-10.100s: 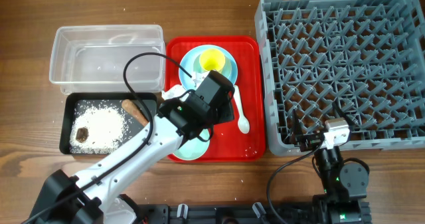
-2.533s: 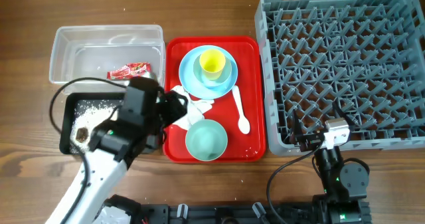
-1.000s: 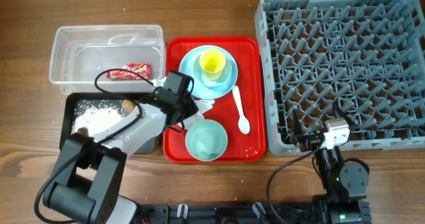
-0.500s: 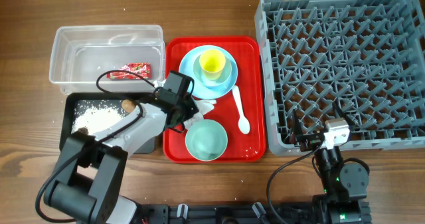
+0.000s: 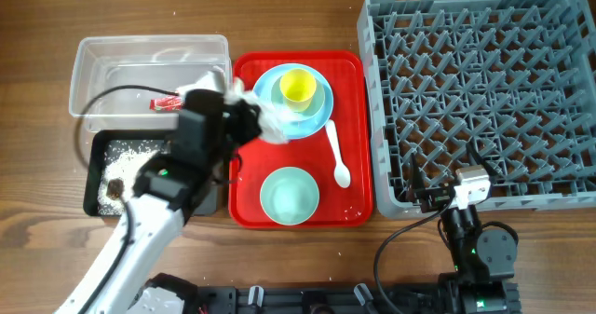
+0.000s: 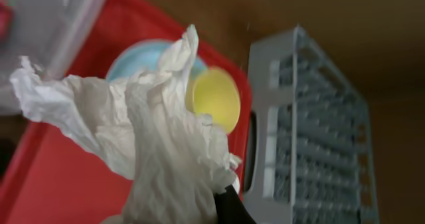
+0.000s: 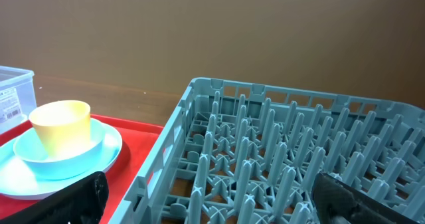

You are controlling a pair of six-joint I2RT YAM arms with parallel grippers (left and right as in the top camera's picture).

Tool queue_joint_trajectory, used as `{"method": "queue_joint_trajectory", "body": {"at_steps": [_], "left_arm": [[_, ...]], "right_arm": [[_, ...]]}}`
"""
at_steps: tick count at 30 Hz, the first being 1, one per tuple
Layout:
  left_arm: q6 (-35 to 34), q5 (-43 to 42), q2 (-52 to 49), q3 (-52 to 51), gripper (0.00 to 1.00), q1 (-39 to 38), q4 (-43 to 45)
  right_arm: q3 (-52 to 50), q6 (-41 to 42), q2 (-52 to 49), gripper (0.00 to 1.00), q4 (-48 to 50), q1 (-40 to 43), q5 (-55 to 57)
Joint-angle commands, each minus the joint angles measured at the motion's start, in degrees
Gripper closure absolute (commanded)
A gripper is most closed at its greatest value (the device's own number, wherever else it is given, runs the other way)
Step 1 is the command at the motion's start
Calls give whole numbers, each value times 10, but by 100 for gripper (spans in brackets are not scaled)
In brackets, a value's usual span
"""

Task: Sort waste into correct bins and load items into the dishwasher rack
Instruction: 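Lift the tissue and drop it into the clear bin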

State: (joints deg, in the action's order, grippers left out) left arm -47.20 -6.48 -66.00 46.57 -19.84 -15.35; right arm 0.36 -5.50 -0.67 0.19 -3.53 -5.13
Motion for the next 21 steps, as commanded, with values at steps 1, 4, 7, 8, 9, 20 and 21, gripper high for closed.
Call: {"method": "queue_joint_trajectory", "body": {"at_steps": [1, 4, 7, 8, 9, 20, 21], "left_arm": [[5, 49, 21, 8, 96, 73, 22], [5, 62, 5, 7, 96, 137, 38], [5, 61, -24, 7, 96, 186, 55], [5, 61, -38, 7, 96, 199, 65], [5, 61, -53, 7, 96, 210, 75], [5, 59, -178, 7, 71, 226, 155], [5, 59, -178, 7, 52, 226, 156]], "right_arm": [[-1, -5, 5, 0, 2, 2, -7], [-1, -5, 5, 0, 2, 2, -7], [-1, -5, 5, 0, 2, 2, -7], [-1, -5, 5, 0, 2, 2, -7], [-1, -5, 5, 0, 2, 2, -7], [-1, -5, 5, 0, 2, 2, -7], [-1, -5, 5, 0, 2, 2, -7]]}}
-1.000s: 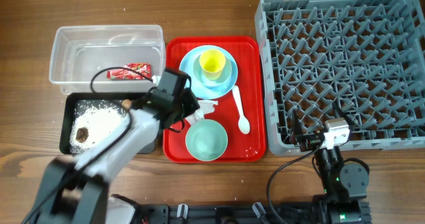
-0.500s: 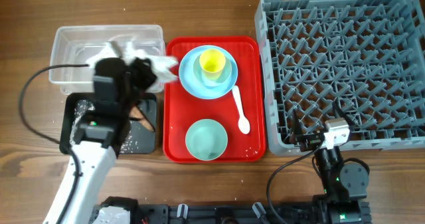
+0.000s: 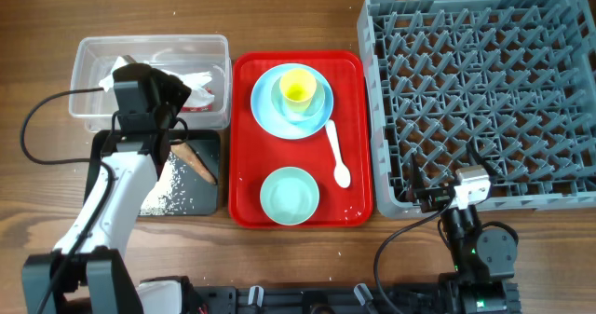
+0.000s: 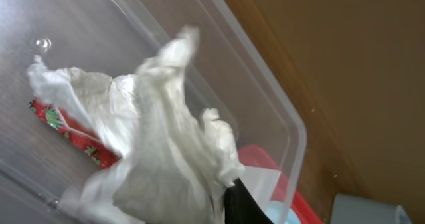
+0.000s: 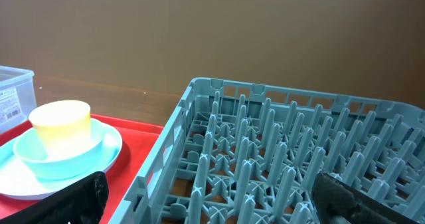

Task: Sort waste into correct bins and load items into the dishwasher rack
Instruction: 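Lift the tissue and drop it into the clear bin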

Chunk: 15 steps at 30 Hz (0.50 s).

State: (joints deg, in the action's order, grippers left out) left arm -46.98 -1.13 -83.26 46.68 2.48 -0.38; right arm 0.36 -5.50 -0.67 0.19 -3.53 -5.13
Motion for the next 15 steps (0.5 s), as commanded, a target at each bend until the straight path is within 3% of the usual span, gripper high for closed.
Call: {"method": "queue_joint_trajectory", "body": {"at_steps": [1, 2, 3, 10, 15], "left_arm": [[3, 5, -5, 7, 39, 3, 8], [3, 0, -4, 7, 30, 3, 8], [3, -13, -3, 7, 28, 3, 8], [3, -229, 51, 7, 25, -3, -25], [14, -314, 137, 6, 27, -39, -203]], "right_arm": [[-1, -5, 5, 0, 2, 2, -7], [-1, -5, 5, 0, 2, 2, -7], [-1, -5, 5, 0, 2, 2, -7], [-1, -5, 5, 0, 2, 2, -7], [-1, -5, 5, 0, 2, 2, -7]]}}
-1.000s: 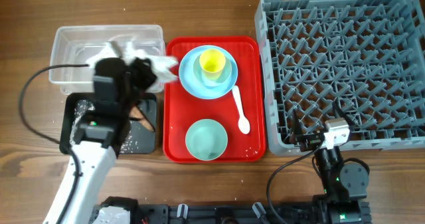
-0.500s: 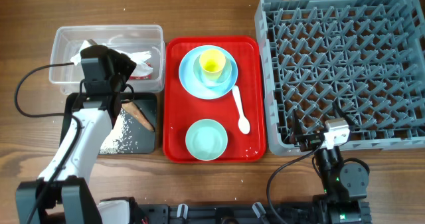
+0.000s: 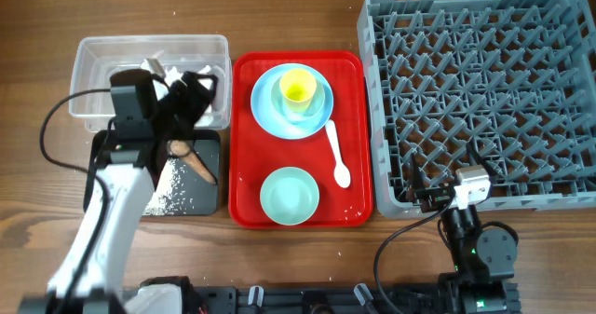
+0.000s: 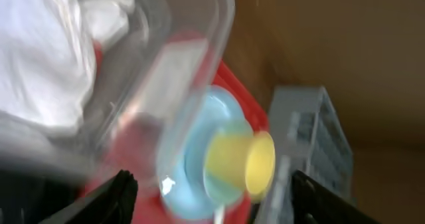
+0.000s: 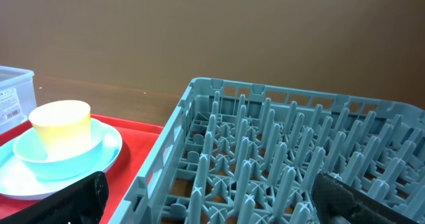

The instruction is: Sort waste into correct bins and load items into the dishwasher rack

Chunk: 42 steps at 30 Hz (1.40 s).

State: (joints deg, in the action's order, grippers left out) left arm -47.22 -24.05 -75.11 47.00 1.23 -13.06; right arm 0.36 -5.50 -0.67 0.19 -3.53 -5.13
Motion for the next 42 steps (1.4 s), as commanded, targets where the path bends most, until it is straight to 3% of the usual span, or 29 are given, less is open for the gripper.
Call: {"method": "queue_joint_trajectory", "body": {"at_steps": [1, 5, 9, 11, 19, 23, 28, 30, 33, 39, 42], "left_arm": [[34, -84, 65, 3, 28, -38, -108], [96, -68, 80, 3, 58, -107, -242], [97, 59, 74, 0, 84, -168, -352], [97, 89, 72, 0, 90, -197, -377], [97, 162, 72, -1, 94, -301, -328], [97, 188, 72, -1, 86, -305, -323], [97, 188, 72, -1, 96, -306, -319], [97, 188, 71, -1, 96, -309, -319], [97, 188, 70, -1, 96, -311, -316], [97, 188, 70, -1, 96, -311, -318], [97, 188, 70, -1, 96, -311, -317]], "right_arm": [[-1, -5, 5, 0, 2, 2, -7], [-1, -5, 5, 0, 2, 2, -7], [-1, -5, 5, 0, 2, 2, -7], [-1, -5, 5, 0, 2, 2, -7], [-1, -5, 5, 0, 2, 2, -7], [-1, -5, 5, 0, 2, 2, -7], [-1, 5, 5, 0, 3, 2, -26], [-1, 91, 5, 0, 6, 2, -66], [0, 348, -2, 0, 12, 2, -100], [64, 401, -33, 0, -94, 2, -104], [148, 401, -78, 0, -156, 2, -104]]}}
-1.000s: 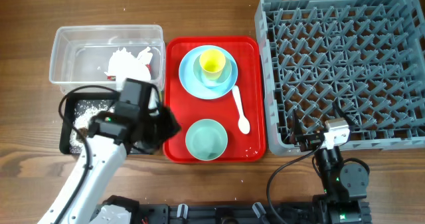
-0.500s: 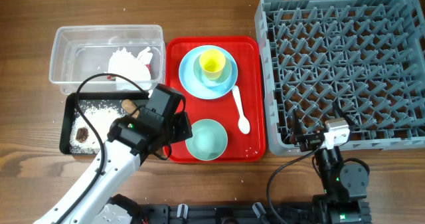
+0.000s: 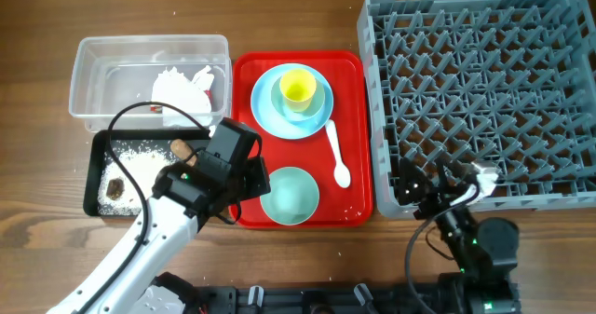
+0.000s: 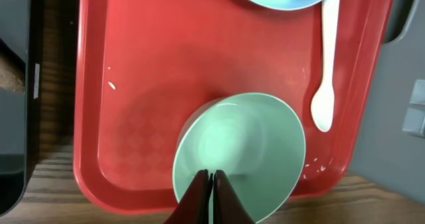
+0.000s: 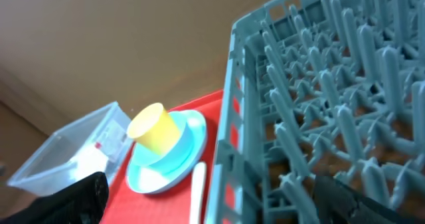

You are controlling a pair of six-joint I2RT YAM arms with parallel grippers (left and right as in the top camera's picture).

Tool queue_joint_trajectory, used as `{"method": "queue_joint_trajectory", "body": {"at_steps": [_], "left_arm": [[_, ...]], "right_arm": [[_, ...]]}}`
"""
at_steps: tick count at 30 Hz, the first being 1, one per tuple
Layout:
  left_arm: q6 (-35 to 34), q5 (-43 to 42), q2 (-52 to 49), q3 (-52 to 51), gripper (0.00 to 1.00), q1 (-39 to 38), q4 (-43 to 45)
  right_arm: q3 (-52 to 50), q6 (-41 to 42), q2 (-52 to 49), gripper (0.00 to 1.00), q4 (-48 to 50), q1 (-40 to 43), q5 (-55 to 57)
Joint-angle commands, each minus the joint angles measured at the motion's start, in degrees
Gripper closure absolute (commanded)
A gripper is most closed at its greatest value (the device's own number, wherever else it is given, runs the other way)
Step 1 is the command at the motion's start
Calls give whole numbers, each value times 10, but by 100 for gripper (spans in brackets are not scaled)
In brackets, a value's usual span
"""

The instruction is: Sort waste into correct bins and load items into the dishwasher rack

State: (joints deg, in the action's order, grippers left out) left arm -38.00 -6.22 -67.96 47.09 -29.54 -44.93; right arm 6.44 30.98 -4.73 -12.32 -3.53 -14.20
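Observation:
A mint-green bowl (image 4: 239, 151) sits at the front of the red tray (image 4: 133, 84). My left gripper (image 4: 210, 177) is shut, tips pressed together with nothing between them, just above the bowl's near side (image 3: 289, 195). A white spoon (image 3: 337, 156) lies on the tray, right of a blue plate (image 3: 270, 109) carrying a yellow cup (image 3: 296, 88). A crumpled white napkin (image 3: 182, 88) lies in the clear bin (image 3: 93, 53). My right gripper (image 5: 212, 204) is open at the front left corner of the grey dishwasher rack (image 3: 484, 90), holding nothing.
A black tray (image 3: 102, 146) with rice and food scraps sits in front of the clear bin, left of the red tray. A red wrapper lies under the napkin. The left arm (image 3: 168, 221) crosses the black tray's front right corner.
My left gripper was open at the clear bin beside the dropped napkin; it is now shut over the green bowl. My right gripper has lifted and turned toward the tray.
My left gripper held the napkin over the red tray near the plate, then over the clear bin. Then it was open, with the napkin lying in the bin. Now it is shut above the green bowl. The right arm stayed still until this moment.

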Motion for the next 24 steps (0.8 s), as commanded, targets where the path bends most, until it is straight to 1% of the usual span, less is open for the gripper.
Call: {"method": "queue_joint_trajectory", "body": {"at_steps": [1, 2, 4, 6, 8, 10, 12, 15, 16, 19, 24], "left_arm": [[5, 10, -2, -2, 96, -3, 2], [5, 10, -2, -2, 96, -3, 1], [18, 10, -2, -2, 96, -3, -2], [23, 10, -2, -2, 96, -3, -3], [23, 10, -2, -2, 96, -3, -2], [28, 10, -2, -2, 96, -3, -3], [31, 10, -3, -2, 96, -3, -5], [43, 10, -3, -2, 96, -3, -19], [48, 10, -3, -2, 94, -3, -24], [48, 10, -7, -4, 84, -3, -24], [48, 10, -45, -4, 77, -3, -16]], "right_arm": [[122, 35, -56, 0, -56, 2, -14], [168, 35, -81, 0, -94, 2, -14], [292, 35, -155, 0, -205, 2, -19], [361, 35, -202, 0, -276, 2, -23], [449, 35, -271, 0, -373, 2, -10], [496, 35, -318, 0, -429, 2, 4], [515, 34, -345, 0, -445, 2, -9], [516, 35, -358, 1, -421, 2, -77], [516, 35, -361, 1, -414, 2, -92], [515, 35, -368, 1, -419, 2, -99], [513, 24, -383, 1, -444, 2, -90]]}}
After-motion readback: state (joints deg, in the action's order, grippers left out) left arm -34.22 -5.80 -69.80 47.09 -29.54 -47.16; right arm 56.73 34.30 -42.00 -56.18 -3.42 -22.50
